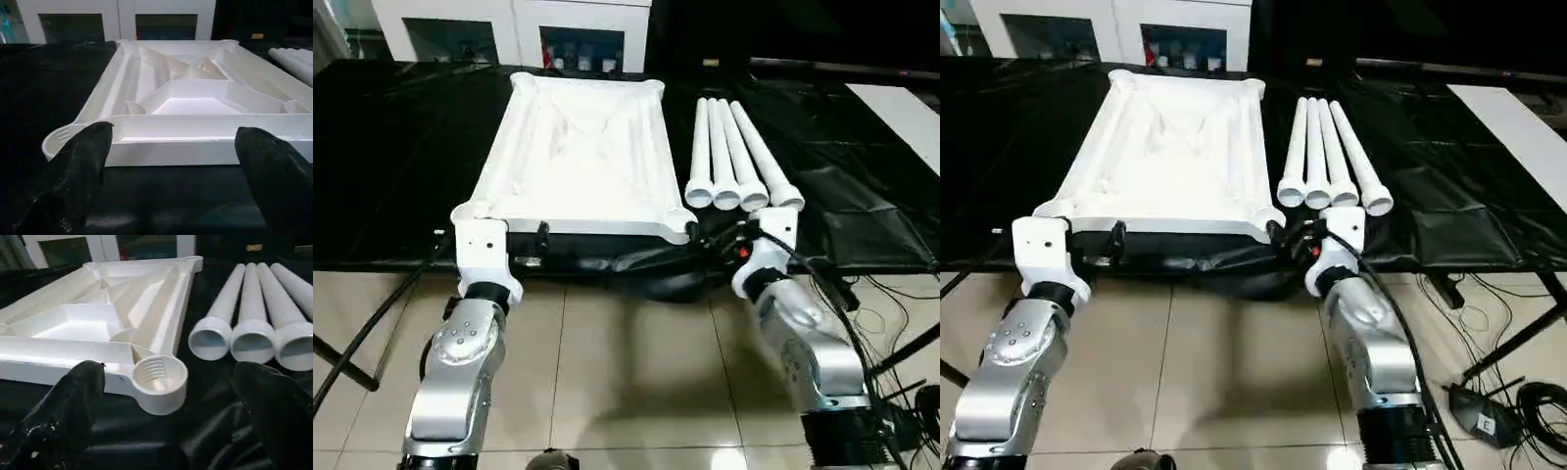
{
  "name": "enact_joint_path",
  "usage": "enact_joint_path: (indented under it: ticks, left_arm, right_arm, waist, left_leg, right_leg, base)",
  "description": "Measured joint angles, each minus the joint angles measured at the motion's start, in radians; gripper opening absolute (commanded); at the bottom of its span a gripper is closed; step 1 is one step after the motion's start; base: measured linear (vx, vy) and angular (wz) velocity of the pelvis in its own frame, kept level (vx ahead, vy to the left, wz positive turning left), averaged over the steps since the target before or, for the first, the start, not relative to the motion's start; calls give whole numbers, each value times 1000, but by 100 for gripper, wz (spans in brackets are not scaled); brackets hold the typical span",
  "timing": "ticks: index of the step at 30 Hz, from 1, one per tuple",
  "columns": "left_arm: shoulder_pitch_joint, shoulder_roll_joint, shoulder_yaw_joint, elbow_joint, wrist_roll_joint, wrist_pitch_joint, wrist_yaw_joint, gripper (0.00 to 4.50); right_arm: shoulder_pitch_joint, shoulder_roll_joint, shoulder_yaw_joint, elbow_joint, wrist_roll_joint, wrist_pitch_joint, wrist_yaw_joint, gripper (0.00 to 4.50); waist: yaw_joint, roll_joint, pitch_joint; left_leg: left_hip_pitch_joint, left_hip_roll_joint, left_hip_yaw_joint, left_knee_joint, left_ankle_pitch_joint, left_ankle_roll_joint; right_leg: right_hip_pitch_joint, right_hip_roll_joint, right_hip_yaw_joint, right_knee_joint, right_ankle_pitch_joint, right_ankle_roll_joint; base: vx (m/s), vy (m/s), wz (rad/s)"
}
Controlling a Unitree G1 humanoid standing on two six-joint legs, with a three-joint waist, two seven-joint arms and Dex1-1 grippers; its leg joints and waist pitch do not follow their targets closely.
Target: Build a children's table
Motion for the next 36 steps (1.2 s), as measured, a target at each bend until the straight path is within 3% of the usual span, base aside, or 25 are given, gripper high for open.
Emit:
enact_joint_path:
  ticks: [2, 5, 9, 10, 12, 13, 14, 15, 17, 18, 19, 20, 21, 22, 23, 25, 26, 27, 28, 30, 31, 32, 34, 35, 36]
  left_arm:
    - [-8, 0, 4, 0, 3, 7, 0, 445]
    - [-23, 3, 8, 1, 3, 11, 0, 445]
    - [-31, 6, 23, 12, -1, 21, 0, 445]
    - [-32, 5, 26, 13, -2, 23, 0, 445]
    - [-50, -1, 13, 19, -5, 24, -2, 445]
    - [-52, 1, 15, 20, -4, 24, -2, 445]
    - [-52, 3, 21, 21, -4, 24, -2, 445]
    - [-51, 5, 28, 23, -4, 24, -2, 445]
    - [-45, 16, 52, 31, -4, 25, 1, 445]
    - [-46, 18, 54, 33, -4, 25, 2, 445]
    - [-47, 16, 53, 32, -4, 24, 2, 445]
    - [-47, 15, 52, 32, -4, 24, 2, 445]
    - [-50, 12, 47, 32, -4, 23, 2, 445]
    - [-49, 1, 40, 33, -4, 24, 1, 445]
    - [-48, -9, 21, 33, -5, 24, -2, 445]
    - [-48, -11, 10, 34, -5, 24, -4, 445]
    - [-49, -6, 11, 33, -4, 24, -4, 445]
    - [-49, -4, 11, 33, -4, 24, -4, 445]
    - [-49, -1, 12, 32, -4, 23, -5, 445]
    - [-45, 11, 28, 33, -4, 23, -6, 445]
    - [-43, 18, 34, 36, -4, 24, -6, 445]
    - [-41, 24, 50, 37, -3, 24, -6, 445]
    - [-41, 35, 60, 37, -3, 24, -6, 445]
    - [-41, 34, 60, 37, -3, 24, -6, 445]
    - [-41, 33, 59, 36, -3, 24, -7, 445]
  right_arm:
    - [-19, 4, 1, 20, -1, -1, 6, 450]
    - [-40, 5, 4, 34, -4, -20, 18, 450]
    - [-39, 4, 29, 39, -17, -24, 31, 450]
    - [-37, 2, 34, 39, -18, -24, 38, 450]
    - [-23, -8, 37, 41, -34, -27, 42, 450]
    - [-23, -7, 37, 40, -37, -27, 43, 450]
    - [-24, -6, 39, 39, -37, -27, 44, 450]
    - [-25, 1, 43, 37, -37, -28, 47, 450]
    - [-35, 32, 80, 32, -32, -27, 65, 450]
    - [-31, 35, 87, 30, -29, -26, 67, 450]
    - [-29, 30, 84, 30, -26, -26, 68, 450]
    - [-27, 23, 81, 29, -25, -26, 67, 450]
    - [-25, 17, 73, 28, -25, -26, 67, 450]
    - [-13, 4, 62, 29, -25, -26, 67, 450]
    - [-7, -7, 53, 32, -25, -25, 67, 450]
    - [-7, -12, 30, 32, -26, -25, 65, 450]
    - [-8, -12, 27, 31, -26, -25, 65, 450]
    - [-8, -11, 27, 31, -26, -25, 65, 450]
    - [-10, -7, 29, 29, -26, -26, 66, 450]
    - [-10, 6, 35, 30, -29, -26, 66, 450]
    - [-12, 14, 51, 30, -30, -26, 67, 450]
    - [-17, 25, 69, 30, -29, -26, 68, 450]
    - [-23, 31, 73, 25, -29, -26, 69, 450]
    - [-23, 30, 73, 24, -30, -27, 68, 450]
    - [-22, 27, 73, 24, -30, -27, 68, 450]
  waist:
    - [-3, 2, 2]
    - [-4, 1, -1]
    - [-4, 1, -2]
    - [-1, 2, -4]
    - [-6, 22, -13]
    - [-5, 28, -15]
    - [-6, 28, -15]
    - [-13, 27, -15]
    - [-22, 26, -15]
    - [-22, 23, -16]
    - [-25, 15, -17]
    - [-29, 5, -15]
    - [-32, -13, -11]
    - [-29, -30, -5]
    - [-19, -27, -2]
    - [-9, -25, -2]
    - [-8, -20, -4]
    - [-6, -13, -5]
    - [-3, 7, -6]
    - [-6, 15, -6]
    - [-12, 16, -4]
    - [-18, 17, -4]
    - [-38, 12, -7]
    - [-47, 5, -11]
    - [-59, -10, -16]
  left_leg:
    - [23, 0, 0, -10, -2, 3]
    - [44, 0, 0, -23, -6, 5]
    - [46, -2, 0, -25, -17, 7]
    - [32, -6, -10, -21, -18, 14]
    - [4, -9, -53, -4, -26, 34]
    - [3, -15, -71, 3, -32, 43]
    - [4, -26, -91, 3, -35, 47]
    - [6, -42, -111, 7, -41, 53]
    - [17, -54, -123, 27, -58, 44]
    - [26, -58, -120, 33, -67, 41]
    - [42, -65, -109, 34, -73, 35]
    - [55, -70, -95, 34, -79, 26]
    - [70, -73, -69, 36, -83, 19]
    - [84, -69, -42, 47, -95, 29]
    - [91, -60, -43, 76, -119, 62]
    - [86, -65, -74, 141, -123, 67]
    - [86, -63, -90, 139, -123, 66]
    - [86, -58, -99, 116, -123, 66]
    - [90, -44, -102, 57, -119, 59]
    - [95, -26, -103, 52, -106, -31]
    - [103, -26, -104, 43, -107, -33]
    - [109, -28, -104, 34, -109, -29]
    - [119, -38, -104, 31, -116, -16]
    - [124, -45, -104, 30, -122, -14]
    - [126, -56, -98, 30, -127, -14]
  right_leg:
    - [23, 0, -5, -20, -2, 4]
    - [49, 1, -9, -45, -2, 4]
    - [61, 0, -11, -53, -4, -1]
    - [67, -2, -22, -58, -6, 3]
    - [95, -3, -79, -96, -7, 8]
    - [113, -5, -105, -111, -10, 14]
    - [124, -4, -115, -114, -14, 22]
    - [122, -4, -112, -91, -27, 18]
    - [42, 13, -57, 84, -67, -2]
    - [2, 25, -46, 128, -70, 5]
    - [-45, 32, -27, 136, -67, 8]
    - [-62, 29, -16, 108, -60, 2]
    - [-65, 24, 4, 56, -13, -28]
    - [-52, 24, 29, 58, 17, -48]
    - [-40, 34, 36, 53, 14, -54]
    - [-21, 37, 37, 41, 13, -56]
    - [-9, 40, 35, 30, 13, -57]
    - [0, 46, 31, 23, 14, -58]
    - [10, 61, 23, 18, 14, -58]
    - [18, 66, 17, 5, 13, -56]
    - [16, 63, 7, -3, 2, -80]
    - [17, 58, -3, 13, -25, -128]
    - [-4, 36, -23, 69, -27, -130]
    - [-14, 25, -23, 71, -19, -119]
    - [-16, 9, -17, 39, -13, -113]
  base:
    - [0, 0, 0]
    - [47, 10, -5]
    - [103, 1, 0]
    - [51, 1, 28]
    - [58, 4, 45]
    - [147, 4, 64]
    - [147, 4, 64]
    - [155, -11, 60]
    - [139, -87, 37]
    - [54, -121, 11]
    - [-7, -89, 6]
    - [-7, -89, 6]
    - [31, -106, 11]
    - [29, -142, 21]
    - [29, -142, 21]
    - [50, -80, 0]
    - [61, -47, -6]
    - [53, -1, 9]
    - [57, 62, 14]
    - [76, 77, 11]
    - [126, 85, 10]
    - [126, 85, 10]
    - [122, 55, 8]
    - [123, 38, 5]
    - [130, 0, 9]
